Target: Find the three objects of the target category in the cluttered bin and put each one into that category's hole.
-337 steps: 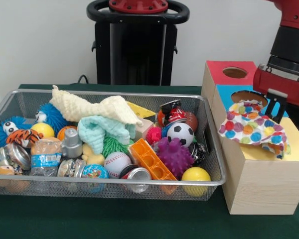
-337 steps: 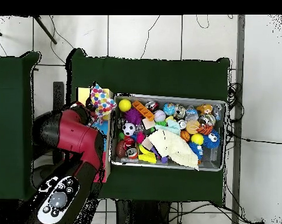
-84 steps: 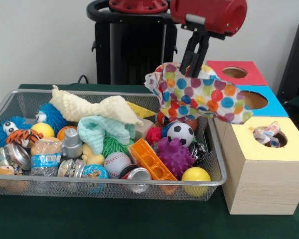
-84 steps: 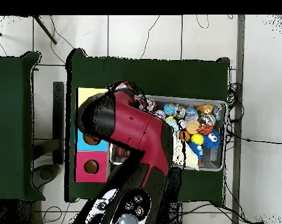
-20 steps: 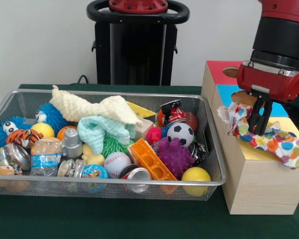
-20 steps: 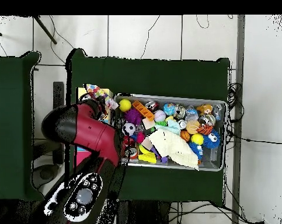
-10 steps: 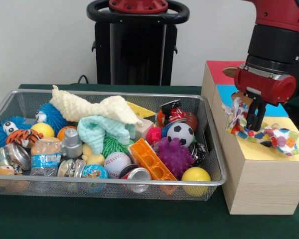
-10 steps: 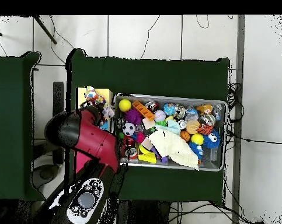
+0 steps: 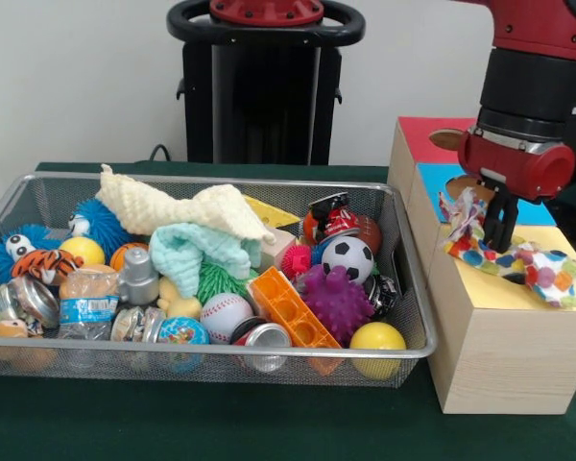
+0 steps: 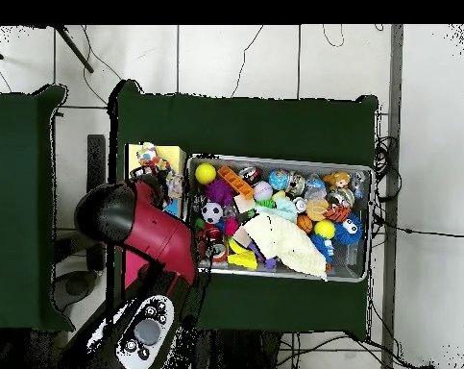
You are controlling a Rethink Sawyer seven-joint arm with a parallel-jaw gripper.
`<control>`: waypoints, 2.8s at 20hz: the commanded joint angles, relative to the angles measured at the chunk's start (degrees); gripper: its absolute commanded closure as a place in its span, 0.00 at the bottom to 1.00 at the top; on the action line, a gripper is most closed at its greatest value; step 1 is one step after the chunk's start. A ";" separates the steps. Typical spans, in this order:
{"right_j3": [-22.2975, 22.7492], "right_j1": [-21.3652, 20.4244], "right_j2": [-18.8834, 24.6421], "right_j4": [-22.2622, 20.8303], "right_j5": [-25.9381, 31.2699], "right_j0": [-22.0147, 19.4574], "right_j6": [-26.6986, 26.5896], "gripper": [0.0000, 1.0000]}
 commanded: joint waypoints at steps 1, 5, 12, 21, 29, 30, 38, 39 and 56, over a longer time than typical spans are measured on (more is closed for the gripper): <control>5.07 2.83 12.94 2.00 -4.24 -0.91 12.55 1.00; 4.00 1.60 15.07 -0.04 -8.85 -2.48 9.55 1.00; 0.55 4.63 23.15 -3.53 -18.22 -7.54 10.06 1.00; -4.03 10.86 13.92 -0.18 -13.05 -1.79 10.22 1.00; -7.35 14.30 4.42 -0.60 -3.89 1.80 11.94 1.00; -7.66 14.52 3.30 -0.94 -3.06 2.15 11.92 1.00; -6.43 9.66 -3.51 -5.38 3.66 2.02 8.55 1.00; -6.12 8.99 -3.77 -5.84 3.97 1.79 7.91 1.00; -4.91 5.22 -2.21 -10.87 6.75 -0.23 7.02 0.00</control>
